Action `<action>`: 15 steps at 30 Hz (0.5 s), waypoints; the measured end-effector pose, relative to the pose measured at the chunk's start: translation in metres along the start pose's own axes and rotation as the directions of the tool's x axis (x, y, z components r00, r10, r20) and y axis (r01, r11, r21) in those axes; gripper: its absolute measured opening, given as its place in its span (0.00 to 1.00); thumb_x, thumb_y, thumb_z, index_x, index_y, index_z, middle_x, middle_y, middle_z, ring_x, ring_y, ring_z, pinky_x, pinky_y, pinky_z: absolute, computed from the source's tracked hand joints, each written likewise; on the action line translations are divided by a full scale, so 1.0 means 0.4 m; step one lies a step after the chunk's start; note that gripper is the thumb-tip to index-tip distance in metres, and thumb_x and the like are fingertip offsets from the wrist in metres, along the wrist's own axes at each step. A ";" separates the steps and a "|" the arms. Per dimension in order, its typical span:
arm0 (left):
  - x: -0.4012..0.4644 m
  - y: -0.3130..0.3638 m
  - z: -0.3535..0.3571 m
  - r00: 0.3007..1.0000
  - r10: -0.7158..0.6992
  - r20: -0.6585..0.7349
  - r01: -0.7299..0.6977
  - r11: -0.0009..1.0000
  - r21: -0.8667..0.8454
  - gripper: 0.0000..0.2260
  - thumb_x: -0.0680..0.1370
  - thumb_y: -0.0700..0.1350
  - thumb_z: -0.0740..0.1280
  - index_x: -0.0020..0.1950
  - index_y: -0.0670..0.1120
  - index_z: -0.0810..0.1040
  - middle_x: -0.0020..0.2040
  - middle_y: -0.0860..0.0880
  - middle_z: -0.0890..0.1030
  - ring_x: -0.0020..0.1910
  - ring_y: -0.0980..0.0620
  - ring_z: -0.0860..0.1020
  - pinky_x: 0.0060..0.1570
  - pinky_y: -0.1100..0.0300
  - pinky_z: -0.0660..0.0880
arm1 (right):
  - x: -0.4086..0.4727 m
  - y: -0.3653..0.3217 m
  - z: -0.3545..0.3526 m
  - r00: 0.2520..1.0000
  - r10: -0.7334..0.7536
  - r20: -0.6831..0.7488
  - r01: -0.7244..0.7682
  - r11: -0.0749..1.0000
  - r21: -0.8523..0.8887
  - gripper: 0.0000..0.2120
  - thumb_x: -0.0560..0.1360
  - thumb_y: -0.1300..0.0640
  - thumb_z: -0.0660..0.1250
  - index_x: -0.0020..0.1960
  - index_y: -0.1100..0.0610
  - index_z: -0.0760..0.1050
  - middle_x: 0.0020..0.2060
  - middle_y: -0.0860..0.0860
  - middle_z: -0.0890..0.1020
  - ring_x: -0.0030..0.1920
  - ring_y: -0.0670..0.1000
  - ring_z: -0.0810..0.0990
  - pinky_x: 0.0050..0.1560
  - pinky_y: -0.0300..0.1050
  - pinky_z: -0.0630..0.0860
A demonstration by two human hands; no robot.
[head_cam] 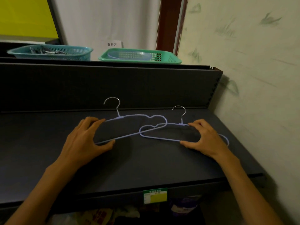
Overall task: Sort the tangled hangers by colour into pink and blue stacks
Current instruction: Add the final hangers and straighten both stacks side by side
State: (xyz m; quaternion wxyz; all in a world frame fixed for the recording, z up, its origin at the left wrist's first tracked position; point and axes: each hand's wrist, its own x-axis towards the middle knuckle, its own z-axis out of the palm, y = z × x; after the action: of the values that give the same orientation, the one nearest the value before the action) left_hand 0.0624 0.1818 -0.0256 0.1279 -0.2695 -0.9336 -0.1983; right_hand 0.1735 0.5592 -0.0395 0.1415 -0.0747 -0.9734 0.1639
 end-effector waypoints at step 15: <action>-0.329 -0.299 -0.275 0.954 -0.143 -0.264 0.164 0.985 0.059 0.35 0.64 0.66 0.64 0.66 0.48 0.71 0.58 0.50 0.69 0.53 0.52 0.70 0.40 0.58 0.69 | -0.052 -0.478 0.105 0.981 -0.191 -0.033 0.193 0.978 0.082 0.41 0.61 0.35 0.71 0.69 0.52 0.68 0.64 0.48 0.69 0.63 0.47 0.68 0.61 0.39 0.64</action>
State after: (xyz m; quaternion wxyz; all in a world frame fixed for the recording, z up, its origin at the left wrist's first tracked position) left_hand 0.1186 -0.0189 -0.0094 0.2436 -0.1625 -0.9343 -0.2035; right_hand 0.1619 0.3641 -0.0177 0.1719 0.0236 -0.9664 0.1898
